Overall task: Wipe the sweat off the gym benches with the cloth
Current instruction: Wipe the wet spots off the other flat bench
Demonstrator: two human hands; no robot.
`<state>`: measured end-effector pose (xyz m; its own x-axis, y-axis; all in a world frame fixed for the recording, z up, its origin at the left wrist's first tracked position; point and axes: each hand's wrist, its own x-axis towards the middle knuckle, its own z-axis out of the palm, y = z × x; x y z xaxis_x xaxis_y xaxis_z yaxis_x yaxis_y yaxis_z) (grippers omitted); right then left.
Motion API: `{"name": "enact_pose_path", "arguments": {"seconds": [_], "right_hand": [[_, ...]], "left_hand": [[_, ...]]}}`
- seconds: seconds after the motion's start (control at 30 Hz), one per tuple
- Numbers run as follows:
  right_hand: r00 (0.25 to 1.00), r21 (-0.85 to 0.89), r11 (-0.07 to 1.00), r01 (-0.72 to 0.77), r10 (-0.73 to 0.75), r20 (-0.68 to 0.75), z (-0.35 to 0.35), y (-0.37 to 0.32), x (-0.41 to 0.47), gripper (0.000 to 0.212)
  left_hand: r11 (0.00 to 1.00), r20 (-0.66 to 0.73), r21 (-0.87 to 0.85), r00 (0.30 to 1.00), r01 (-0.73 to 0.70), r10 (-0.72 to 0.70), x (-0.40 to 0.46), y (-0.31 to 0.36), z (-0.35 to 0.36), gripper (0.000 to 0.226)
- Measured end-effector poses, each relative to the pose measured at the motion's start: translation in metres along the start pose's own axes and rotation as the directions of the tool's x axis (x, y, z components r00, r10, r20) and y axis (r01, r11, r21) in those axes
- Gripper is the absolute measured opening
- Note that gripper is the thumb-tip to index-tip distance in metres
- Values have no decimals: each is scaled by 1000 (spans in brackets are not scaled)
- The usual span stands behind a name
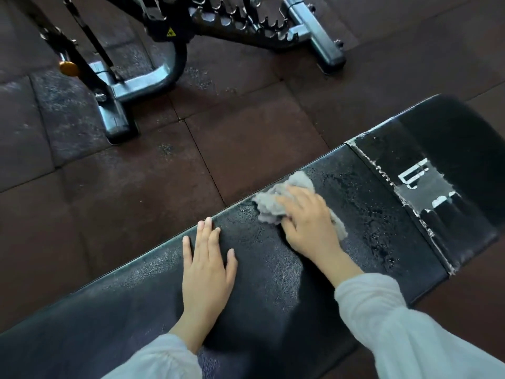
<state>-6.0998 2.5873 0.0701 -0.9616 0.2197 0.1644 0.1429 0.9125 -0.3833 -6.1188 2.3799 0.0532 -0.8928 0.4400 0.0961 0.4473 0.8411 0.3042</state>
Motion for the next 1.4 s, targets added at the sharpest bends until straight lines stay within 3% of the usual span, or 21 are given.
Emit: {"name": "enact_pose_path", "arguments": {"seconds": [0.07,0.1,0.23,0.33,0.4,0.47,0.53,0.6,0.7,0.83,0.9,1.1,1.17,1.33,1.4], "right_hand": [[985,27,986,-167,168,-29,3,-13,19,45],[984,73,982,-176,178,-22,7,-25,24,47],[969,211,959,189,-216,116,21,-75,7,44],[938,166,940,299,-321,128,23,-67,8,41],[965,88,967,238,-246,88,17,-44,21,39],[997,33,997,74,-75,8,5,-7,36,38],[992,-13,992,-123,123,-34,-11,34,42,40],[976,-32,976,-217,216,-41,-22,57,41,42],[987,-7,987,-160,160,-10,-23,49,32,39],[977,67,985,161,-169,129,-23,42,6,38],[956,84,969,233,-244,164,-28,60,7,41],[993,1,994,-113,113,15,-43,105,57,41],[994,14,994,-112,112,16,-42,99,57,40],[986,50,994,98,-103,133,-49,98,1,39],[995,44,998,34,-38,94,-54,110,-10,41]], "left_hand": [[1000,7,-9,1000,6,-6,0,0,0,43],[1000,13,-14,1000,10,-10,-1,0,0,44],[996,33,-60,997,70,-68,-2,-1,1,55],[994,35,-67,996,87,-85,-2,-1,0,55],[997,31,-52,998,56,-55,1,1,-3,51],[999,32,-27,999,18,-18,8,5,-6,48],[999,50,-12,997,-53,53,20,13,-8,45],[994,79,-16,991,-106,107,38,29,-8,46],[994,104,-4,988,-113,113,64,56,1,50],[993,99,3,988,-115,114,80,88,12,53],[993,106,-8,987,-120,120,77,99,18,53],[992,130,31,984,-123,118,73,126,35,54],[992,114,57,988,-111,104,76,128,40,53],[993,72,41,992,-107,104,75,130,49,55],[993,57,47,993,-105,102,75,130,50,55]]}}
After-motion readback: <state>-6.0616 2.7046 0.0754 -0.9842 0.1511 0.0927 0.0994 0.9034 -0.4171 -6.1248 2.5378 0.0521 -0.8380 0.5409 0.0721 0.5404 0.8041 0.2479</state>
